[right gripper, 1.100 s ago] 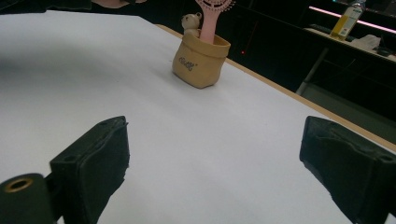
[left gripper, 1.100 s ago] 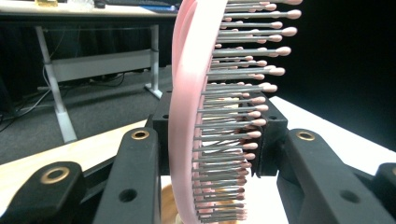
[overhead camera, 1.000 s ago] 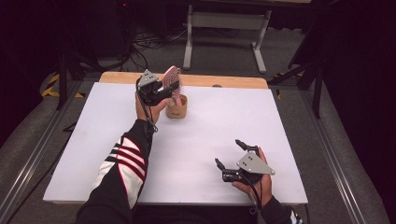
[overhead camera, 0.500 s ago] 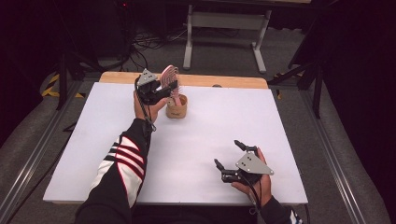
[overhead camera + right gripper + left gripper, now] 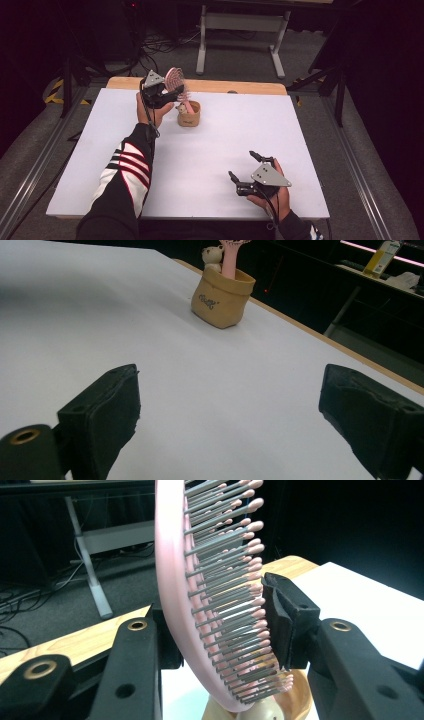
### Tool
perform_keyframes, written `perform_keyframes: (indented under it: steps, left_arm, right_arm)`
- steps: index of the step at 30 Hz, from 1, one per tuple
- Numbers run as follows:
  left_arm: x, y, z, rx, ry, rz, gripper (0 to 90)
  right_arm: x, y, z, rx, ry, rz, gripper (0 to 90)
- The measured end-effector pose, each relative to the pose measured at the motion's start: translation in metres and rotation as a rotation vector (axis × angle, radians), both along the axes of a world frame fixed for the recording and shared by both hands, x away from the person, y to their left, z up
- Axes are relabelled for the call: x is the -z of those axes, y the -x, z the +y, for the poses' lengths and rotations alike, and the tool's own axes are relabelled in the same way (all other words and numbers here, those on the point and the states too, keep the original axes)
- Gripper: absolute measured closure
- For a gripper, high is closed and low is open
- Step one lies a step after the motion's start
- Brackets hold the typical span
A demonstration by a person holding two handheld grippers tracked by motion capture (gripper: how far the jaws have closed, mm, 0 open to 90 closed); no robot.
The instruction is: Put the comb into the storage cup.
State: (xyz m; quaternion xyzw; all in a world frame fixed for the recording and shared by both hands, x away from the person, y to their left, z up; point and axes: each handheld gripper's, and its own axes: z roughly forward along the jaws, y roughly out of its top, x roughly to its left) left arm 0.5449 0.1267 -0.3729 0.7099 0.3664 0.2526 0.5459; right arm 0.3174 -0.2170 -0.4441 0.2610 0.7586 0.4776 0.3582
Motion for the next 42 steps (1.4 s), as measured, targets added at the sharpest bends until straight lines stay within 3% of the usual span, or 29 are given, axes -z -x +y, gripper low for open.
perform_keyframes:
  steps: [15,36,42]
  left_arm:
    - [0.007,-0.005,0.02,-0.032,0.046,0.059,52.3]
    - [0.021,-0.003,0.041,-0.037,0.083,0.066,46.9]
    - [0.019,-0.003,0.041,-0.026,0.082,0.058,39.3]
  right_arm:
    - [-0.001,0.0,0.0,-0.001,-0.001,-0.003,10.3]
    - [-0.001,0.0,-0.001,0.02,0.0,-0.016,10.5]
    - [-0.001,0.0,-0.001,0.022,0.0,-0.021,10.6]
